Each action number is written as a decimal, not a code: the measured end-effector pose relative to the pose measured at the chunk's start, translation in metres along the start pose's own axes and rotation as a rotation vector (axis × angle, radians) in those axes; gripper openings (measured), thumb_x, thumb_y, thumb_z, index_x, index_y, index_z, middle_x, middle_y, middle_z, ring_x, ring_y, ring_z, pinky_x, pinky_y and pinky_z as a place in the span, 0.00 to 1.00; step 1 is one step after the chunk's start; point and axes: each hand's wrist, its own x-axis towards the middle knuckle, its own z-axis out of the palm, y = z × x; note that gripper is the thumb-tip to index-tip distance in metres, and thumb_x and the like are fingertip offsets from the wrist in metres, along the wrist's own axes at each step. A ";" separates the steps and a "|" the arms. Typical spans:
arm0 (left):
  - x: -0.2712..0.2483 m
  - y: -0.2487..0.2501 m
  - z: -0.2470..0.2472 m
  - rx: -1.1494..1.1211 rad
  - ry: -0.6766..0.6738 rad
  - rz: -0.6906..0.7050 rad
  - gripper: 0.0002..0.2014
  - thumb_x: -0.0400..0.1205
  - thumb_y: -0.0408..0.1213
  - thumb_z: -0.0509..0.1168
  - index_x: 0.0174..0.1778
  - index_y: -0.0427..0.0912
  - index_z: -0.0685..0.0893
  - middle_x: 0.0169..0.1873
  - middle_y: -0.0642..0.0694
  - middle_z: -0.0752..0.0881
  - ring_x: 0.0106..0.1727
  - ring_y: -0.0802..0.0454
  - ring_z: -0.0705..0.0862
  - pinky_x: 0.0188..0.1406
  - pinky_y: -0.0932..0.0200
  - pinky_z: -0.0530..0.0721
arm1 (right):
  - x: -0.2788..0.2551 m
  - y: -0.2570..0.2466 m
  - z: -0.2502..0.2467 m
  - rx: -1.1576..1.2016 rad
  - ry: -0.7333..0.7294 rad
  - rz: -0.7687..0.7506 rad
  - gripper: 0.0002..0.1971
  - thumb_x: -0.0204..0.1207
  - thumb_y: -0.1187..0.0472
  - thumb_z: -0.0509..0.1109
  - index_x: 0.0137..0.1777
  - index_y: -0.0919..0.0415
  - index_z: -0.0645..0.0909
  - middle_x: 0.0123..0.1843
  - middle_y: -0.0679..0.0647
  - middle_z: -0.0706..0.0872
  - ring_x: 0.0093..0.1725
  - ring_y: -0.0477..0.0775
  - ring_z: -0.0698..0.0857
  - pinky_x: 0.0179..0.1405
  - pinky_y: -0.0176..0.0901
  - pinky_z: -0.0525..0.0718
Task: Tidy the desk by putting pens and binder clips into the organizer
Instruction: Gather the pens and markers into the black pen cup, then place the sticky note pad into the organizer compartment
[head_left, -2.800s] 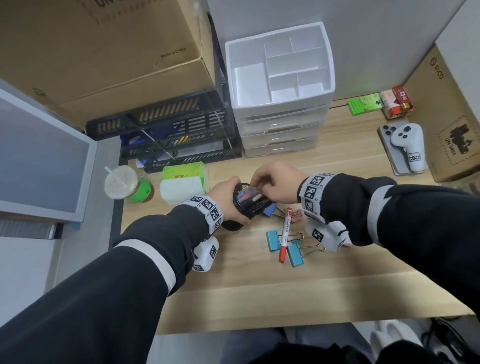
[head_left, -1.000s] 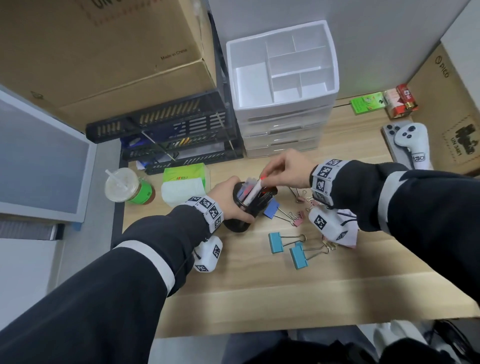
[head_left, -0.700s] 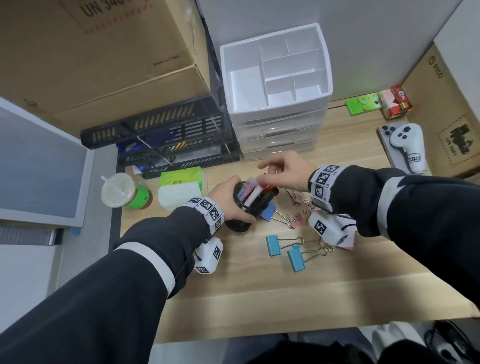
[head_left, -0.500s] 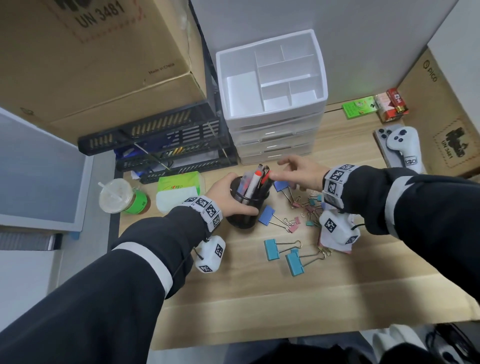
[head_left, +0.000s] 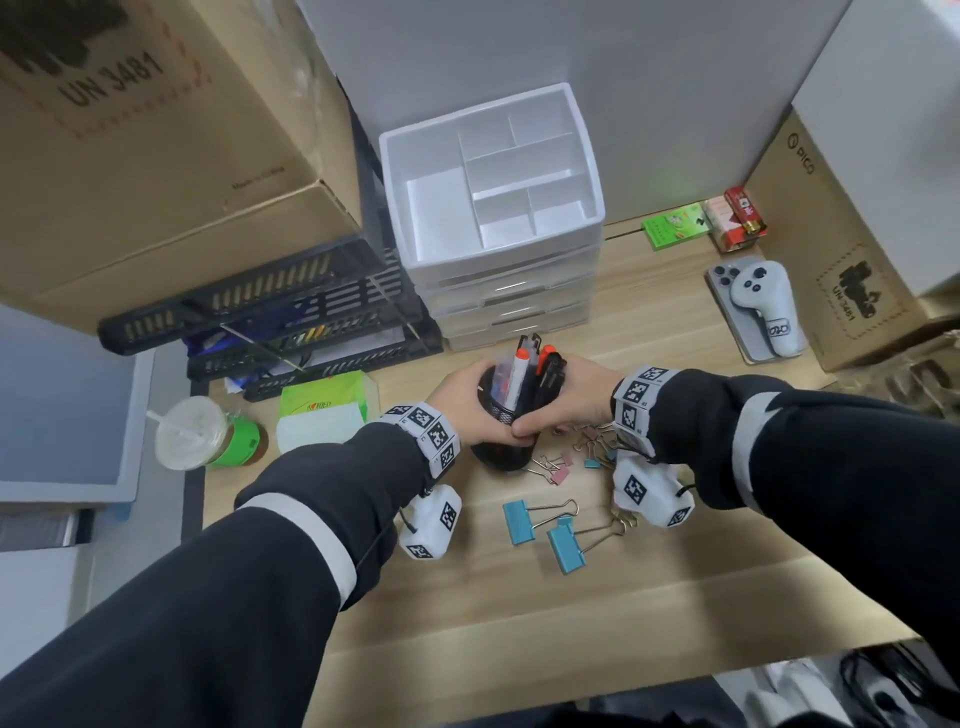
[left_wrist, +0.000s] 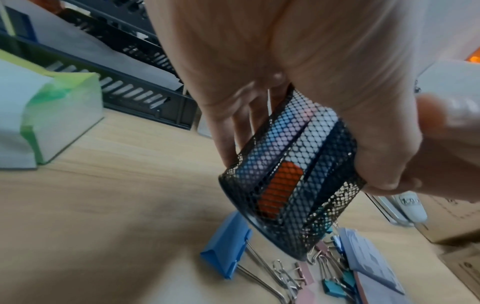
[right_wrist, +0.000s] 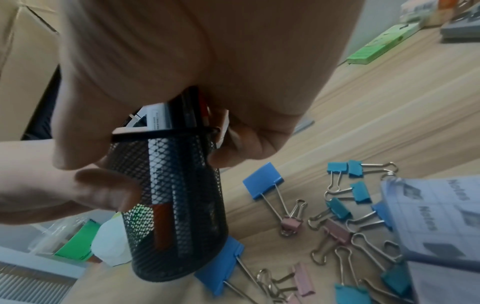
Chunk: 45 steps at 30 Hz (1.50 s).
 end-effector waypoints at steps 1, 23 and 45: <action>0.001 0.001 0.001 0.013 -0.016 0.000 0.45 0.48 0.55 0.86 0.64 0.54 0.81 0.52 0.58 0.89 0.53 0.60 0.88 0.56 0.61 0.86 | -0.001 0.000 -0.001 -0.005 0.012 0.007 0.26 0.55 0.57 0.89 0.55 0.56 0.89 0.47 0.53 0.93 0.47 0.54 0.91 0.56 0.61 0.89; 0.031 -0.018 -0.023 0.325 -0.097 -0.311 0.23 0.71 0.52 0.79 0.55 0.47 0.79 0.49 0.48 0.85 0.49 0.49 0.85 0.48 0.56 0.83 | 0.002 0.044 -0.140 -0.343 0.704 0.127 0.41 0.48 0.37 0.85 0.61 0.54 0.80 0.50 0.46 0.85 0.51 0.51 0.85 0.51 0.42 0.82; 0.063 -0.040 -0.018 0.255 -0.057 -0.439 0.18 0.72 0.50 0.78 0.51 0.45 0.86 0.48 0.46 0.90 0.50 0.48 0.88 0.52 0.54 0.84 | 0.091 0.048 -0.164 -0.186 0.814 0.140 0.58 0.41 0.34 0.86 0.73 0.57 0.71 0.68 0.54 0.80 0.66 0.55 0.82 0.69 0.55 0.81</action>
